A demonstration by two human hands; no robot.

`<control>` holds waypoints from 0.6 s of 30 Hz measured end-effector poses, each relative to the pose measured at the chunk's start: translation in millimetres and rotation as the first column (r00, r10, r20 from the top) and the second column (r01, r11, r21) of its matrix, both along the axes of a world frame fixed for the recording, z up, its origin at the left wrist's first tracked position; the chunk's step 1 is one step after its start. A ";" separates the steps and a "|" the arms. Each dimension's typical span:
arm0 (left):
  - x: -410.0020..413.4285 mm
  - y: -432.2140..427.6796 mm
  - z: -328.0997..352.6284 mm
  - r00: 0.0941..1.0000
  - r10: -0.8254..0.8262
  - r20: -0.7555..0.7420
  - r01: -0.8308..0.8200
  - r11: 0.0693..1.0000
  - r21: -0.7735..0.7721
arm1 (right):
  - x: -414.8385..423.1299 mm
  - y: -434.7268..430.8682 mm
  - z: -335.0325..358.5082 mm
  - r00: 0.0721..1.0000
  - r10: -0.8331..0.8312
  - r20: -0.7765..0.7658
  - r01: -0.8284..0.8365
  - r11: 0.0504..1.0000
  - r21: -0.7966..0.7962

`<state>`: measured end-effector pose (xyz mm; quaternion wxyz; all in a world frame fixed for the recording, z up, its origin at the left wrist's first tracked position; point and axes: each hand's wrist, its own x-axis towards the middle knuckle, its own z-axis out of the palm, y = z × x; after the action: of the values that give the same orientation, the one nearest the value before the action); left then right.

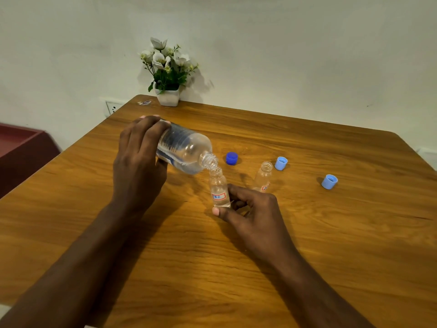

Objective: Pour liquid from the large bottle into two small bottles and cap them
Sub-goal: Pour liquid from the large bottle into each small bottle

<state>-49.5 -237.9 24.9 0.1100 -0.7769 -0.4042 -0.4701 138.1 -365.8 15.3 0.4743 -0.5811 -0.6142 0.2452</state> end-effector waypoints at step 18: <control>0.2 0.5 -1.7 1.000 -0.012 -0.001 0.012 1.000 0.007 | 0.2 -1.1 0.7 1.000 0.008 -0.006 -0.008 1.000 -0.001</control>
<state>-49.3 -237.4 23.2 0.1102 -0.7790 -0.3978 -0.4719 138.4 -366.9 16.0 0.4747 -0.5784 -0.6149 0.2490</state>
